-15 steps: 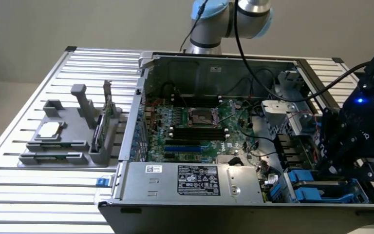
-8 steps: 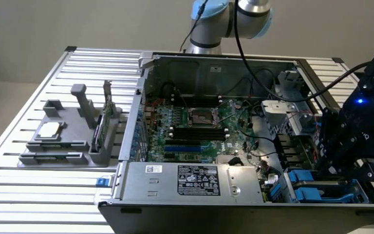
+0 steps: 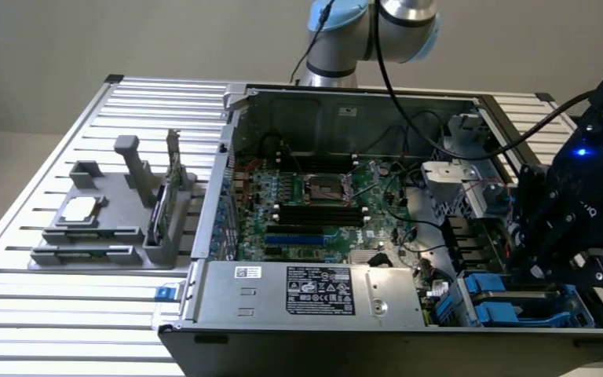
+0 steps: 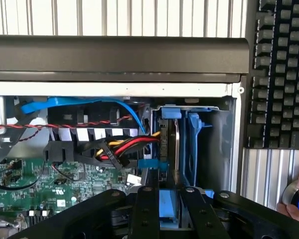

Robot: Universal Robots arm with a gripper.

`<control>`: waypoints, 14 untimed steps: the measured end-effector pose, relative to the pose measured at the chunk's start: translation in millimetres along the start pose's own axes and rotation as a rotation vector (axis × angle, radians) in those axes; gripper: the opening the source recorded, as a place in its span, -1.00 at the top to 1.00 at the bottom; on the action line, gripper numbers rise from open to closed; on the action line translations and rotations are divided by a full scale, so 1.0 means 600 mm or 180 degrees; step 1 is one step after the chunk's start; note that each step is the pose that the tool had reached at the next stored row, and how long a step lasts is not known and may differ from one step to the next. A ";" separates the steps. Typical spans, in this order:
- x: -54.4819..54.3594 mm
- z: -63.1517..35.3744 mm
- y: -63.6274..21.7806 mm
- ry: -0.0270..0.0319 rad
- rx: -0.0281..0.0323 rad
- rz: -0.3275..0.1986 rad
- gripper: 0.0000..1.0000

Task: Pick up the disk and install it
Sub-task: 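Insert the second disk wire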

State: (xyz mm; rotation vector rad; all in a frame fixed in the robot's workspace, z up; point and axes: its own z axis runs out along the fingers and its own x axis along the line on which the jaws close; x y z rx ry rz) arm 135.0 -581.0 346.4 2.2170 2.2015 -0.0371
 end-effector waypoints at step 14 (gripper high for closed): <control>-0.001 -0.004 -0.039 0.0004 0.0000 -0.0001 0.51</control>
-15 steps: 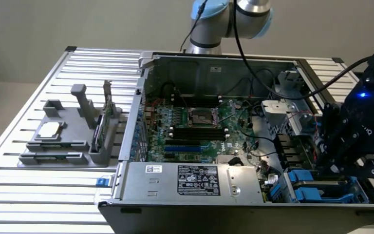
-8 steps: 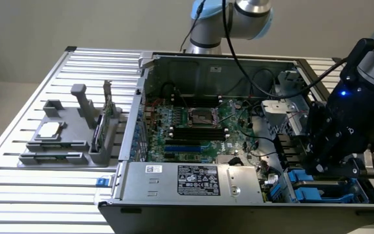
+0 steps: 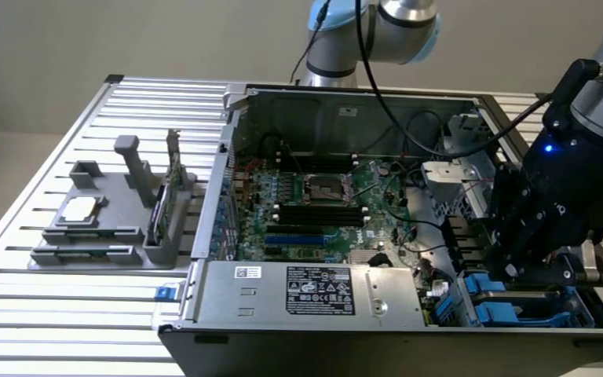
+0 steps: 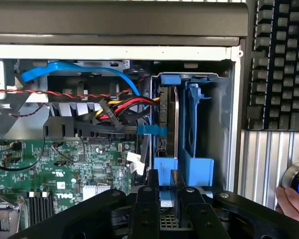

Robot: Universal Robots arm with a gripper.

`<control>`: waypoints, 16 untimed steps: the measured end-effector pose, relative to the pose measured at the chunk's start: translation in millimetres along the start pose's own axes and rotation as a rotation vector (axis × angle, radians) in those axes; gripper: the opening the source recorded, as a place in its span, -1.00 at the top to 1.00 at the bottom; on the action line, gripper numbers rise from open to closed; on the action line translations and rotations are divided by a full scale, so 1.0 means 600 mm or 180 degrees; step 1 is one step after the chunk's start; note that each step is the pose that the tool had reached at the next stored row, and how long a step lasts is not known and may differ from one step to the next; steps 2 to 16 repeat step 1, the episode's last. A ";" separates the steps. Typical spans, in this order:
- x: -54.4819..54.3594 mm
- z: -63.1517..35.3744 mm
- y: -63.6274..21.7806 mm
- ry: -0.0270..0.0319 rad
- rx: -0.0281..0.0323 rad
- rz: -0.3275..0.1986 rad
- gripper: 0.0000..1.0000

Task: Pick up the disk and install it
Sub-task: 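Insert the second disk wire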

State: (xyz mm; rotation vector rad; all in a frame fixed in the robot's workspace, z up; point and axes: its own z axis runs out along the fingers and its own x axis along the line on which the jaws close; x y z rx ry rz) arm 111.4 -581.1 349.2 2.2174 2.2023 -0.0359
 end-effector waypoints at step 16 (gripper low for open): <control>0.000 0.000 0.000 0.0000 0.0000 0.0000 0.51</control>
